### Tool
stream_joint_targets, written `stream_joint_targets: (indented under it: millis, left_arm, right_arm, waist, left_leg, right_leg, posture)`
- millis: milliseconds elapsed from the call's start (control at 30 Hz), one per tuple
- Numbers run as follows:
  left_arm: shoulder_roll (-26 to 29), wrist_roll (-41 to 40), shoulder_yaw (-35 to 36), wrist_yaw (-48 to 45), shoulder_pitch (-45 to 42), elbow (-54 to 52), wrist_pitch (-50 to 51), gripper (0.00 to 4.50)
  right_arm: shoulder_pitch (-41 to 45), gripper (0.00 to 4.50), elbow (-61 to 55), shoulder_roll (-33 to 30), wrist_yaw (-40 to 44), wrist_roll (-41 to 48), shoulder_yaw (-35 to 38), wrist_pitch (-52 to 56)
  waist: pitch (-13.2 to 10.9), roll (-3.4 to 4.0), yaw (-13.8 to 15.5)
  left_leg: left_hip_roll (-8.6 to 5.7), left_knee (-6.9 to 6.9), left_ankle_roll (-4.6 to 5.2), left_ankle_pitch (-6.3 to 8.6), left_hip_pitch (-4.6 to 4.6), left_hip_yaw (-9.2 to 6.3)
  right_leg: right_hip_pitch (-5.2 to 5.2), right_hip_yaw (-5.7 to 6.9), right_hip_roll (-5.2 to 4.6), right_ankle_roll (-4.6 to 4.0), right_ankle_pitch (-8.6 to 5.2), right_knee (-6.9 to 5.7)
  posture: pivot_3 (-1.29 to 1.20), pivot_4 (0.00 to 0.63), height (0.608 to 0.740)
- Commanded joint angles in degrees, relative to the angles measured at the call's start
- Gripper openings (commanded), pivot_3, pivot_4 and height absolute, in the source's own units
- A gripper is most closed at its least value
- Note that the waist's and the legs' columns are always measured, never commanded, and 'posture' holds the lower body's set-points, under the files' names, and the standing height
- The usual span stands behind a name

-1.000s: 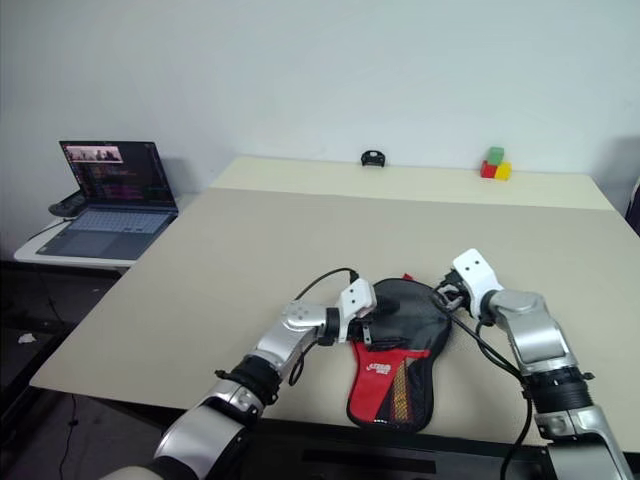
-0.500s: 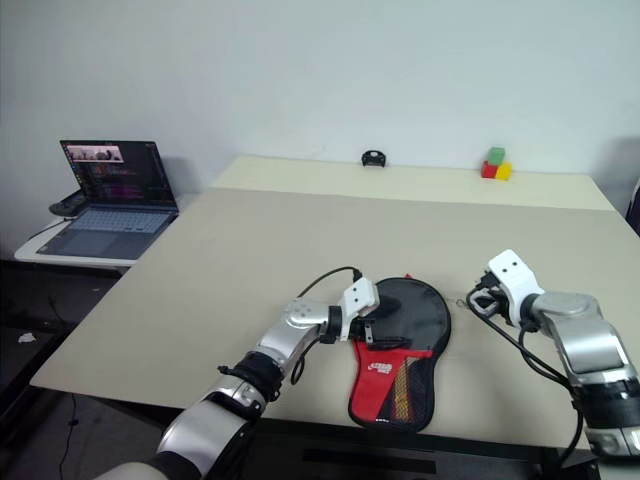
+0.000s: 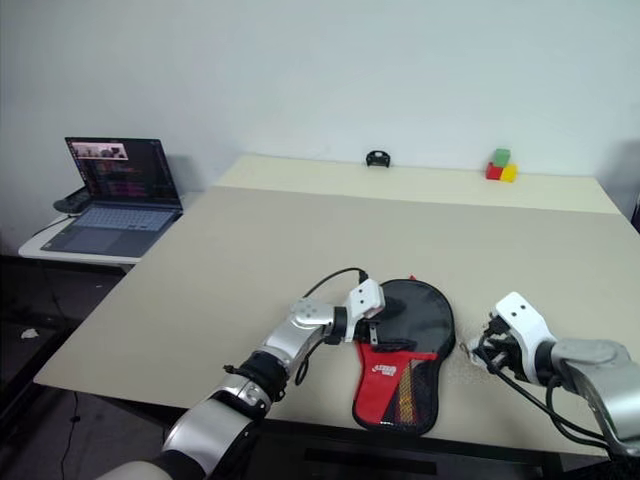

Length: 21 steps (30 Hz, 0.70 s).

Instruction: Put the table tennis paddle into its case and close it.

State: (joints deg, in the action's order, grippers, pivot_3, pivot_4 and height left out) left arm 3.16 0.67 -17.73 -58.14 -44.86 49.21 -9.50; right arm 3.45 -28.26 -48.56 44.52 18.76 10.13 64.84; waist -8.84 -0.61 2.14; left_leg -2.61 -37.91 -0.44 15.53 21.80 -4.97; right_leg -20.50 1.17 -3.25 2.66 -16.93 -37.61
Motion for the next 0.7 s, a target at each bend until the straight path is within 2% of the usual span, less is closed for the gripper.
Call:
stream_joint_targets:
  millis: [33, 433, 700]
  left_arm:
    - [-0.53, 4.40, -3.57, 0.12, 2.59, 5.11, 1.26, 4.50]
    - [-1.70, 4.85, -3.77, -0.26, 2.03, 6.13, 0.61, 4.50]
    - [-2.19, 4.97, -3.96, -0.47, 1.95, 6.21, 0.63, 4.50]
  right_arm:
    - [-2.63, 0.23, -5.51, -1.75, 0.87, 3.11, 3.19, 2.02]
    - [-11.23, 0.23, -13.94, -5.73, 3.92, 12.08, 6.91, 4.08]
    - [-18.62, 0.23, -16.53, -4.82, 4.99, 16.96, 8.73, 3.72]
  waist:
    - [-0.02, -0.06, 0.03]
    - [0.00, -0.02, 1.03]
    - [0.00, -0.03, 1.62]
  left_leg:
    - [0.00, 0.00, 0.00, 0.00, 0.00, -0.01]
    - [-0.03, 0.04, 0.21, 0.15, 0.08, -0.18]
    - [-0.07, 0.04, 0.27, 0.24, 0.10, -0.18]
  right_leg:
    - [0.00, 0.01, -0.01, 0.01, -0.01, 0.01]
    - [0.28, 0.23, 0.00, 0.20, 0.07, 0.69]
    - [0.30, 0.23, -0.03, 0.27, 0.02, 0.72]
  posture:
    - [0.00, 0.150, 0.740]
    - [0.00, 0.150, 0.740]
    - [0.00, 0.150, 0.740]
